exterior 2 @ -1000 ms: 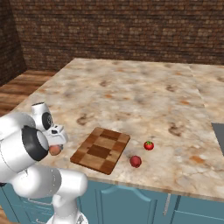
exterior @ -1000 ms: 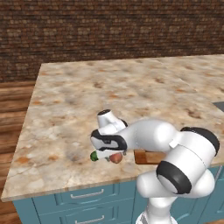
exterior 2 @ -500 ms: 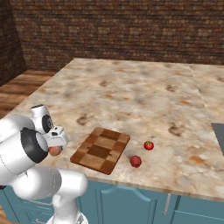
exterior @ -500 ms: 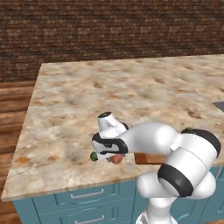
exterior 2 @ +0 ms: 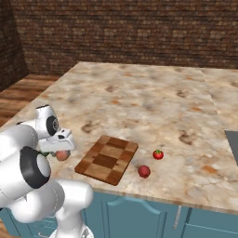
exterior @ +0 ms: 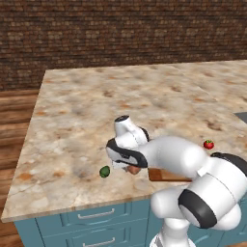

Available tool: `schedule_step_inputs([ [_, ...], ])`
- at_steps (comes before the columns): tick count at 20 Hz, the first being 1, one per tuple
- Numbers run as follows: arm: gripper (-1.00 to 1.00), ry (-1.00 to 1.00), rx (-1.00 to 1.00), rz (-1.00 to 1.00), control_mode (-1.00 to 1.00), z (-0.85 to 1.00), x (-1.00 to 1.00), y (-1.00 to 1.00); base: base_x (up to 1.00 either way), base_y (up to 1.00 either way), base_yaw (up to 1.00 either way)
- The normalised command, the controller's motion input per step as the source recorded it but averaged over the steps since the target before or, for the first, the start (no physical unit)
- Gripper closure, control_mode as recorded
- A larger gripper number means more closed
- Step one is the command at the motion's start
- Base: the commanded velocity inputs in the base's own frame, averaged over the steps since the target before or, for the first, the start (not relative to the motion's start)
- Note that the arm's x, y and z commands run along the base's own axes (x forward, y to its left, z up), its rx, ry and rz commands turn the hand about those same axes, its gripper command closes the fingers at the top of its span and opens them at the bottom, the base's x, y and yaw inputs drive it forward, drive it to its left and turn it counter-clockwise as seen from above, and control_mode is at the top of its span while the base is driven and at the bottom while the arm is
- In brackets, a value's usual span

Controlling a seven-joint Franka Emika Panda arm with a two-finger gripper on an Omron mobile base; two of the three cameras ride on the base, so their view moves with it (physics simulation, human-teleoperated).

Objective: Place the avocado, onion, tomato, and bell pepper on the cutting board.

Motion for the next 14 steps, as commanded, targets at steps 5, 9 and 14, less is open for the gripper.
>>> schedule_step_inputs([
  [5, 1.0, 0.0, 0.0, -0.05, -1.0, 0.47, 0.01, -0.64, 0.0, 0.0, 0.0],
  [9, 1.0, 0.0, 0.0, -0.03, -1.0, 0.3, 0.15, -0.7, 0.0, 0.0, 0.0],
  [14, 1.0, 0.0, 0.04, -0.01, -1.0, 0.01, 0.36, -0.84, 0.0, 0.0, 0.0],
])
